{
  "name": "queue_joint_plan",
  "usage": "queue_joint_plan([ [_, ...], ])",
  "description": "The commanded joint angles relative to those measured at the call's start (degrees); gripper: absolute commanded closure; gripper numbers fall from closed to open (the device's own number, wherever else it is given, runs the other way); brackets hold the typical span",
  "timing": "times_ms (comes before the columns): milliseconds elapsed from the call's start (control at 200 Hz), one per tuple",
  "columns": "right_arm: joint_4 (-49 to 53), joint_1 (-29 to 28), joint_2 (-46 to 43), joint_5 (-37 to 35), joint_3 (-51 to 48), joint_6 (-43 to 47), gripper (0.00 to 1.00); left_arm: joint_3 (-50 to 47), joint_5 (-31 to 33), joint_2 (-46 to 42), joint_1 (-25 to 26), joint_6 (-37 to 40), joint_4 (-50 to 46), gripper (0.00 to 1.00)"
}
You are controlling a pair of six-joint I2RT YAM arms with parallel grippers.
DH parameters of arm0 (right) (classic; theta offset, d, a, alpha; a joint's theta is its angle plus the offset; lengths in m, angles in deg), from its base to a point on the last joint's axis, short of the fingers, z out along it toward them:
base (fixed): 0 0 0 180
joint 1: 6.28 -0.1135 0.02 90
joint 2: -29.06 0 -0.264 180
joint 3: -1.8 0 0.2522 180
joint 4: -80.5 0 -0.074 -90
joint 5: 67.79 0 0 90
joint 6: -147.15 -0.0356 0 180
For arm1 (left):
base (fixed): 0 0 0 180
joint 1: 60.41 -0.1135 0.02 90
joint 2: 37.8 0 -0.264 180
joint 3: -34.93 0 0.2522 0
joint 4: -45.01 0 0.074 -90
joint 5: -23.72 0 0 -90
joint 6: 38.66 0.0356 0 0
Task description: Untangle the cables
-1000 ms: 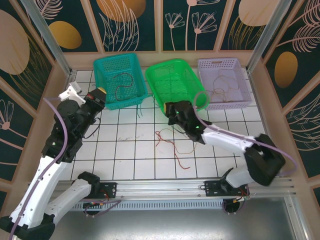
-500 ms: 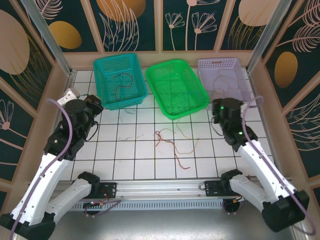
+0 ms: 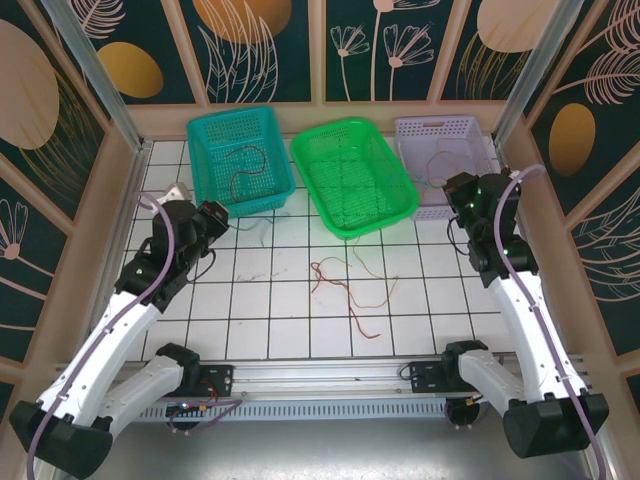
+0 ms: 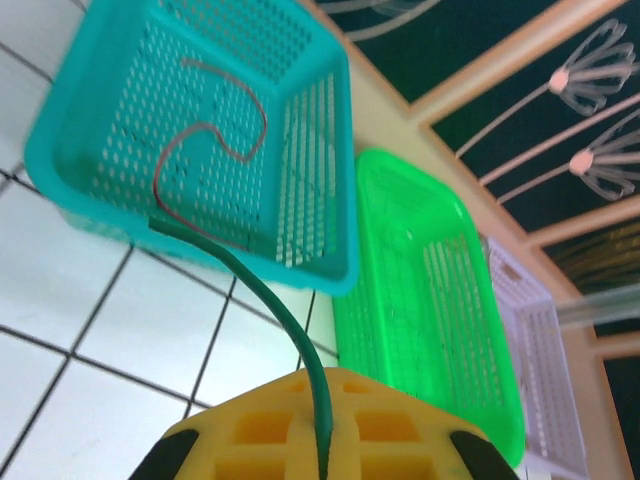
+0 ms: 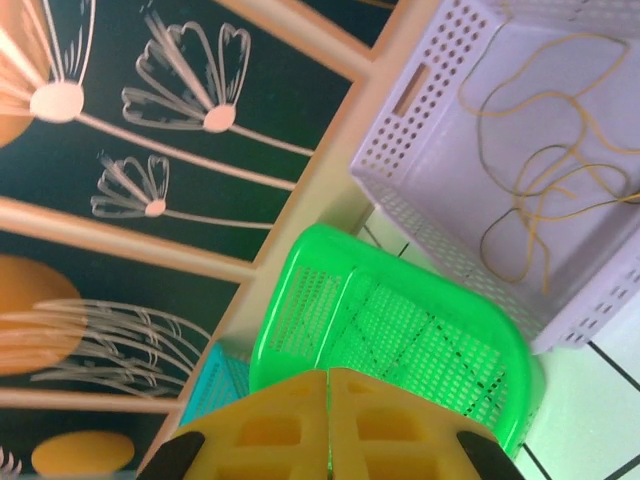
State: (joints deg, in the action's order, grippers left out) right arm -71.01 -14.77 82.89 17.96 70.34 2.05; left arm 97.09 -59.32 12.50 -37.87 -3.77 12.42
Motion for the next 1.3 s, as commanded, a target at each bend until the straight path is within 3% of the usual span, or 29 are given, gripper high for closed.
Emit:
queue_joint_plan([
  [0,-2.7,-2.7,1.2,3.1,2.1,5.1,1.00,-3.9,-8.4,0.8,0.0,-2.9,6.9,1.00],
  [200,-2.6,-10.6,3.9,-0.3,3.4,7.9,1.00,-13.2,-11.8,2.2,0.0,-7.1,16.7,1.00],
  [485,-1.1,-18.0,8.0,-2.1,4.7,8.9,1.00,-20.2,-9.4,2.4,0.0,-6.7,18.5,1.00],
  [651,0.3,-21.1,10.2,-2.7,5.4,10.0,1.00,-20.5,-7.2,4.2,0.0,-5.4,16.7,0.47],
  [756,1.2,-22.0,11.1,-3.4,5.9,10.3,1.00,-17.6,-6.5,5.5,0.0,-3.4,14.1,0.33],
  [951,7.2,-22.0,14.6,-5.9,11.0,10.1,1.00,-11.7,-5.1,4.2,0.0,2.1,12.6,0.22],
  [1296,15.2,-22.1,19.7,-12.2,17.2,8.6,1.00,-5.8,-7.9,6.0,0.0,7.0,11.8,0.20],
])
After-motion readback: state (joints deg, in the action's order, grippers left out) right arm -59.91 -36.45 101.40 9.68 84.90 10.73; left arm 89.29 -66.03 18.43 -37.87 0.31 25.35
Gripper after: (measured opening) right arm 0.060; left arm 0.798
